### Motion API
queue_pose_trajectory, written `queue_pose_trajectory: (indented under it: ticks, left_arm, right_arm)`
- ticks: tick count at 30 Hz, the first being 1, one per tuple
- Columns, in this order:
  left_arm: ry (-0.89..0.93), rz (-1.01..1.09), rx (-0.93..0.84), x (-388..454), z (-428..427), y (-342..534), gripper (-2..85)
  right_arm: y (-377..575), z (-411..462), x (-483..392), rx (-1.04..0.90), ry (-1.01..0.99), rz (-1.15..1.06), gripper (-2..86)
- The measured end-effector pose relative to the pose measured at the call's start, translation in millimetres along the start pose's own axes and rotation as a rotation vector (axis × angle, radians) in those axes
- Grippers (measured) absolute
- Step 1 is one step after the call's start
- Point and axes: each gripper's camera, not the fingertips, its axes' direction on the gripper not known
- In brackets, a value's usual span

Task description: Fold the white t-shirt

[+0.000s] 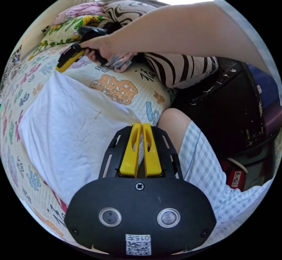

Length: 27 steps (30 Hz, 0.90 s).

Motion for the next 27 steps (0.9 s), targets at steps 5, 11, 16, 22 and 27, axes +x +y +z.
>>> queue_pose_trajectory:
  ticks: [5, 11, 16, 22, 27]
  left_arm:
    - [0.2, 0.0, 0.019, -22, 8, -8, 6.1]
    - [-0.076, -0.009, 0.265, -112, -74, -15, 3.5]
    - [-0.02, -0.107, 0.108, -210, -48, -71, 3.3]
    - [-0.025, -0.142, -0.112, -242, 41, -136, -0.3]
    - [-0.069, -0.131, -0.088, -250, 53, -150, -0.6]
  right_arm:
    - [23, -18, -19, 0.021, 0.191, 0.034, 8.6]
    - [78, -7, -79, 0.019, 0.382, 0.045, 11.5]
    - [148, 54, -97, -0.121, 0.451, 0.182, 12.2]
    - [192, 85, -85, -0.208, 0.439, 0.322, 3.2]
    - [200, 89, -89, -0.224, 0.502, 0.329, 1.9]
